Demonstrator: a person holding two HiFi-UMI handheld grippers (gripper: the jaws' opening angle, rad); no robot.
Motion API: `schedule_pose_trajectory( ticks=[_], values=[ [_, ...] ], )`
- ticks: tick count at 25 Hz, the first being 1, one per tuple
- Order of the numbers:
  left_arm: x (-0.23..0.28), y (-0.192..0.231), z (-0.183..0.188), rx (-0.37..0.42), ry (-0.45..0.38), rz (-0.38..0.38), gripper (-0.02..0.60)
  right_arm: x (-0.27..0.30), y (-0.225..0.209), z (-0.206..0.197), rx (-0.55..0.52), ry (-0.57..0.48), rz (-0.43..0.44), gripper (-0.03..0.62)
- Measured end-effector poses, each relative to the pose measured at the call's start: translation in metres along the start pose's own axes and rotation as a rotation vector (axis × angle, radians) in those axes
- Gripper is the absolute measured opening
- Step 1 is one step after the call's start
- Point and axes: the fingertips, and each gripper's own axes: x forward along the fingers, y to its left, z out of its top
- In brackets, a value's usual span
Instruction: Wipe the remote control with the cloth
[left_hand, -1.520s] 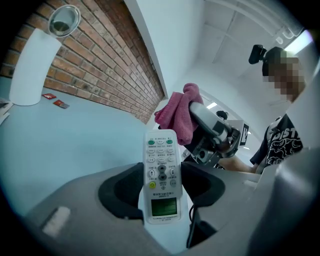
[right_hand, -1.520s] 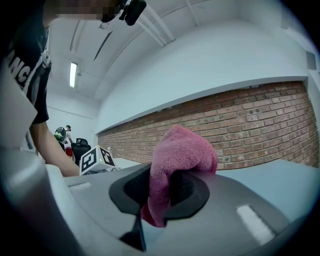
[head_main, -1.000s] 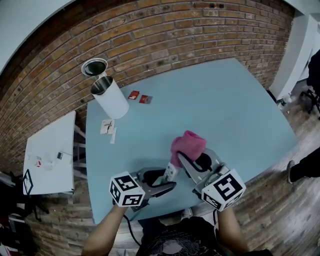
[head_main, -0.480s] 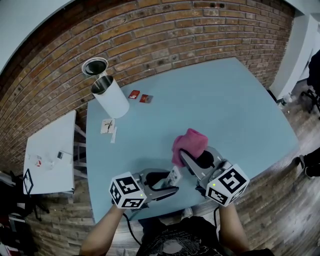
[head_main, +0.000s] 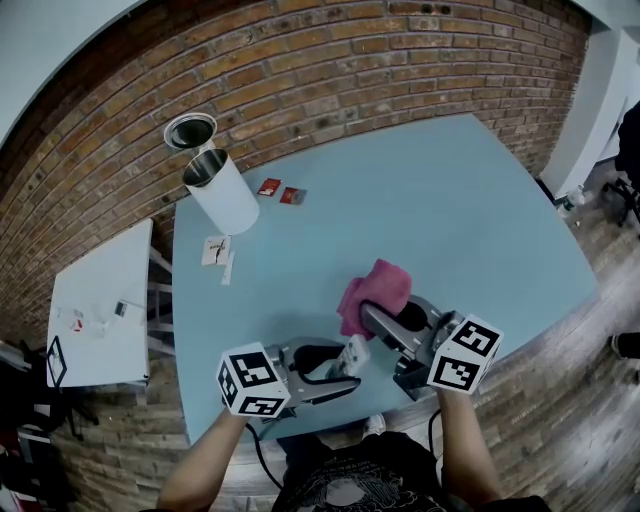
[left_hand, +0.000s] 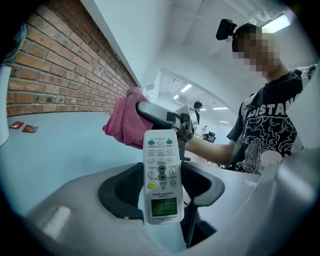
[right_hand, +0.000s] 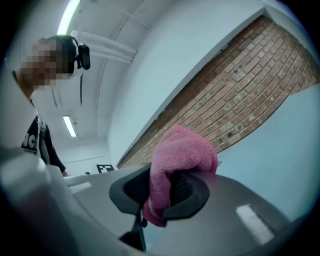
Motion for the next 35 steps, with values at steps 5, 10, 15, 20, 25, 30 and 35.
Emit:
schedule_pose_trajectory(
  ticks=[5, 10, 15, 20, 25, 30, 35],
  values=[
    [0.000, -0.002, 0.002, 0.001, -0.002, -0.015, 0.238, 0.001, -0.002, -0.006, 0.067, -0.003, 0.033, 0.063],
    [0.001, -0.004, 0.007, 0.004, -0.017, -0.022, 0.238, 0.002, 0.001, -0.014, 0.092, 0.015, 0.056, 0.063],
    [0.000, -0.005, 0.011, -0.005, -0.040, -0.029, 0.238, 0.003, 0.002, -0.018, 0.117, 0.019, 0.067, 0.063],
    [-0.002, -0.005, 0.012, -0.012, -0.047, -0.019, 0.238, 0.004, 0.003, -0.018, 0.123, 0.011, 0.063, 0.063],
    [0.000, 0.016, -0.027, 0.068, 0.171, 0.101, 0.238, -0.002, -0.018, -0.033, -0.007, 0.080, -0.084, 0.063],
    [0.009, 0.029, -0.073, 0.147, 0.416, 0.149, 0.238, -0.009, -0.031, -0.059, -0.055, 0.166, -0.150, 0.063],
    [0.011, 0.050, -0.114, 0.211, 0.631, 0.183, 0.238, -0.009, -0.030, -0.084, -0.094, 0.244, -0.173, 0.063]
  ],
)
